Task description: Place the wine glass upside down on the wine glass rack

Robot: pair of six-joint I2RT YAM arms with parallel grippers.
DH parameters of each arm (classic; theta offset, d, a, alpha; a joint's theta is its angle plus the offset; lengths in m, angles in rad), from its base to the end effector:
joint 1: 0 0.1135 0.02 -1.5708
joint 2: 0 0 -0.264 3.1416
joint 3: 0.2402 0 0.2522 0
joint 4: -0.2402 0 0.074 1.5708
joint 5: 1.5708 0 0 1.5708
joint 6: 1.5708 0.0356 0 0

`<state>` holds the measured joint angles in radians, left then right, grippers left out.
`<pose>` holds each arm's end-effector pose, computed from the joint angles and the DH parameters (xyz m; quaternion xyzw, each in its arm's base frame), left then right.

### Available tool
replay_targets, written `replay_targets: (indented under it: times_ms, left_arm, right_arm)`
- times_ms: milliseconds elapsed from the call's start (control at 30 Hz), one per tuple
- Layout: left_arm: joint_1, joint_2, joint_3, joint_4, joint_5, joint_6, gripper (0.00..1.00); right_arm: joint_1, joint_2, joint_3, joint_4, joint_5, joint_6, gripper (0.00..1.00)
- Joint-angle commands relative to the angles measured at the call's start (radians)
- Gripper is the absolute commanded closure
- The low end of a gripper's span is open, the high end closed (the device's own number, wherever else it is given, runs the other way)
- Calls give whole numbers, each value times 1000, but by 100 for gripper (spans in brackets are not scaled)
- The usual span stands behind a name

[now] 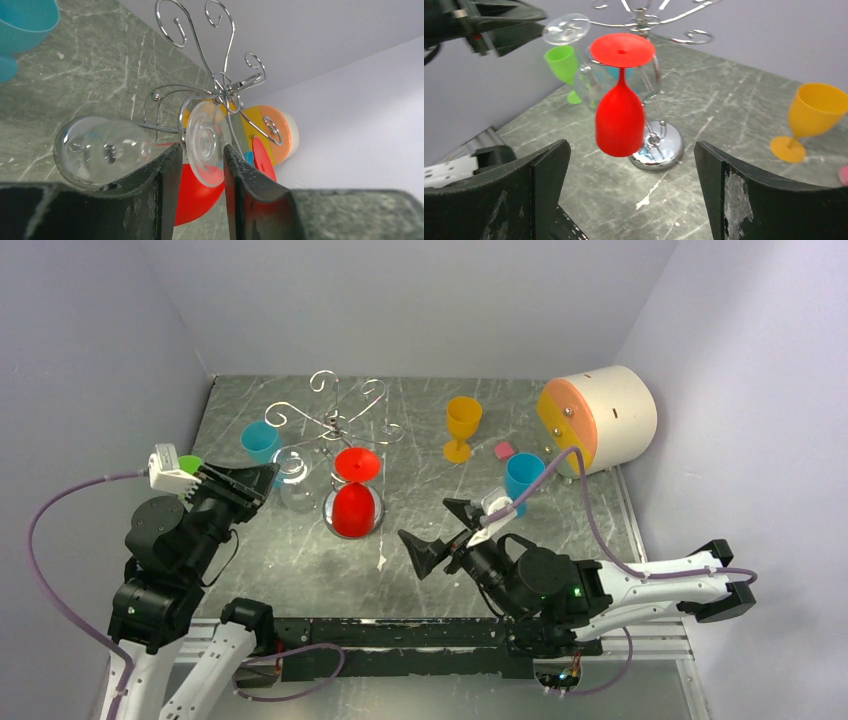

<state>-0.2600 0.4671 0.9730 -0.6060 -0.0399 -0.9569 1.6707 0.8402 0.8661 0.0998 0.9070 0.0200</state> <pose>0.0762 -0.0188 0.3926 -0.2657 0.6923 -0.3712 0.5588 0.0097 0.1842 0.3885 -0.2139 0.6447 0.3123 0.6642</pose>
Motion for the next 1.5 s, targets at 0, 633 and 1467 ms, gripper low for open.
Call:
replay_targets:
  times_ms: [0,633,1467]
  left_arm:
    - [-5,-41,19,-51,-61,32,56]
    - [-5,-210,-5,-251,-25,371,0]
    - [-5,-306,-82,-182,63,425,1]
  right_arm:
    - [-9,19,47,-134,209,91,0]
    - [-856,299,309,-585,-258,287,22]
    - [-1259,469,236,-671,-480,301,65]
